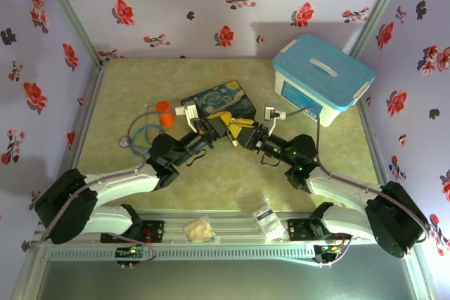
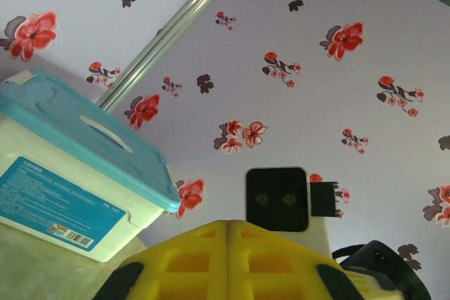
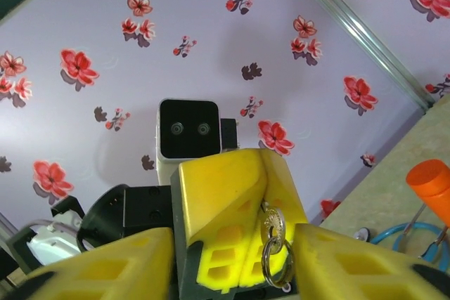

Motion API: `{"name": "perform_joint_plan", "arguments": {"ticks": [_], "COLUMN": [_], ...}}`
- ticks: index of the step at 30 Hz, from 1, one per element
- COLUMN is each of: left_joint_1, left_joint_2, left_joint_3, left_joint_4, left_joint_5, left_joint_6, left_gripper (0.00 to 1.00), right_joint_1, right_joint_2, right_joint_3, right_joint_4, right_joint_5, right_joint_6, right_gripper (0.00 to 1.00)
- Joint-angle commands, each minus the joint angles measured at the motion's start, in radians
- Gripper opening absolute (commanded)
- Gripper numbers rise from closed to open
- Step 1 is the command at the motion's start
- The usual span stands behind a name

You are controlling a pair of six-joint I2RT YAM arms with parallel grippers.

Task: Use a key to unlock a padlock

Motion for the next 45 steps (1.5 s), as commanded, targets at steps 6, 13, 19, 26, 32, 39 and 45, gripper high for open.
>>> {"name": "perform_joint_plan", "arguments": {"ticks": [6,13,19,26,32,39,45], "left_joint_1": [-0.008,-0.009,-0.009,-0.011,-0.015,-0.018,-0.016], "left_joint_2": [-0.014,-0.01,0.006,0.029,0.039,0.042,0.028], "left_joint_3": [-0.01,-0.039,-0.034,-0.028,-0.02,-0.022,-0.044], "left_joint_4": [0.066,0.092,0.099,0.104,0.105,0.104,0.092], "left_joint_5": [-0.022,-0.037,-0.04,-0.041,-0.044,-0.042,-0.073], "left_joint_6": [0.012,-0.006,-0.022,-0.031,-0.035,-0.04,-0.022], "left_gripper": [0.0,0.0,0.0,0.0,0.0,0.0,0.02], "right_joint_1": [0.006,0.006,0.008,0.01,0.012,0.012,0.007], "right_joint_2": [0.064,0.059,0.077,0.093,0.106,0.093,0.033], "right_joint_3": [0.023,0.004,0.019,0.014,0.021,-0.003,-0.027], "right_joint_4": [0.159,0.158,0.153,0.17,0.182,0.196,0.12], "right_joint_5": [0.03,0.061,0.03,0.024,0.001,0.031,0.057], "right_joint_6": [0.041,0.031,0.038,0.044,0.052,0.042,0.006], "right_gripper": [0.26,0.2,0.1,0.12,0.2,0.07,0.0]}}
